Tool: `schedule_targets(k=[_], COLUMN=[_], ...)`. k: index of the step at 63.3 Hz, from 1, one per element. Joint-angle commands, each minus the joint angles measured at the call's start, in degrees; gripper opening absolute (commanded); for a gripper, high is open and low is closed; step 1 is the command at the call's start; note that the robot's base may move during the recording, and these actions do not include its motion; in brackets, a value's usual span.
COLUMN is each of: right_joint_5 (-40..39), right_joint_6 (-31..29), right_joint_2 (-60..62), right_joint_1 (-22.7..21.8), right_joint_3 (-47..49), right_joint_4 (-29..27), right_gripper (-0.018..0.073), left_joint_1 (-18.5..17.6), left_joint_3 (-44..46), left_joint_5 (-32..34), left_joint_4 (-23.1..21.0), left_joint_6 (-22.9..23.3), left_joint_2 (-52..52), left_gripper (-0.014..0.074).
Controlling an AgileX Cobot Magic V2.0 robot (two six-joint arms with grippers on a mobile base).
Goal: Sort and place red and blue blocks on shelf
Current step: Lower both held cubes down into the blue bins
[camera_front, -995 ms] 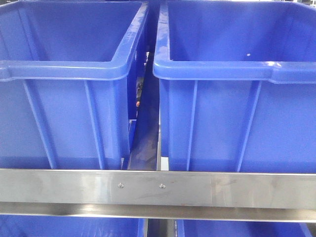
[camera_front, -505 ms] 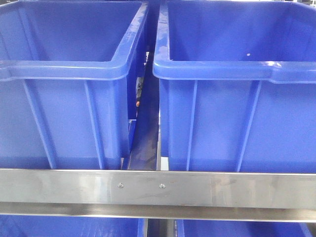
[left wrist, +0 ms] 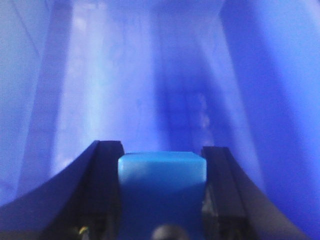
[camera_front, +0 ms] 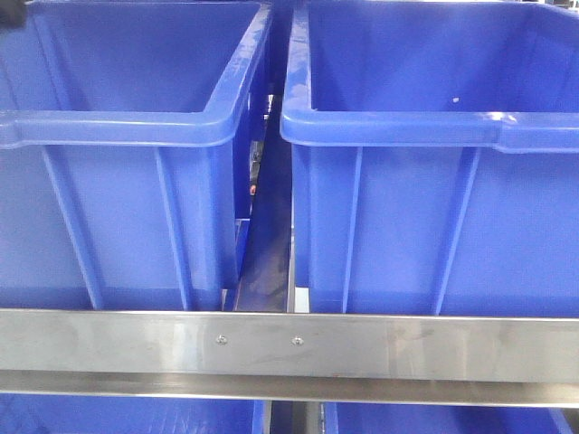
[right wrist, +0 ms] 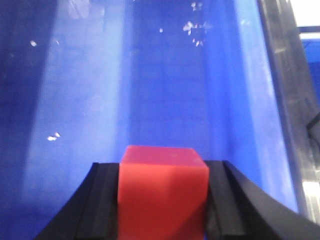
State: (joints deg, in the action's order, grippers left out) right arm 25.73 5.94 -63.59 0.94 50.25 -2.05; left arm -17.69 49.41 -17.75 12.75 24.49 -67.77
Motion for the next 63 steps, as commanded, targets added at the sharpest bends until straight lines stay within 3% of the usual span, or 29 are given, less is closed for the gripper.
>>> schedule_targets(k=[1, 45, 63], right_joint_5=[-4.6, -5.7, -5.7], right_joint_6=[-0.7, -0.7, -0.7], right_joint_2=[0.6, 0.6, 0.6], right_joint_1=[0.0, 0.0, 0.0], right_joint_3=[2.4, 2.4, 2.4], right_joint_4=[0.2, 0.4, 0.4], right_gripper=[0.0050, 0.0065, 0.0309], left_joint_1=[0.0, 0.0, 0.0], left_joint_3=[2.3, 2.3, 2.3], left_joint_5=[4.8, 4.8, 4.8], left_joint_4=[0.6, 1.4, 1.5], left_joint_6=[0.1, 0.1, 0.1], left_joint_2=[0.6, 0.5, 0.5], left_gripper=[0.0125, 0.0136, 0.0335])
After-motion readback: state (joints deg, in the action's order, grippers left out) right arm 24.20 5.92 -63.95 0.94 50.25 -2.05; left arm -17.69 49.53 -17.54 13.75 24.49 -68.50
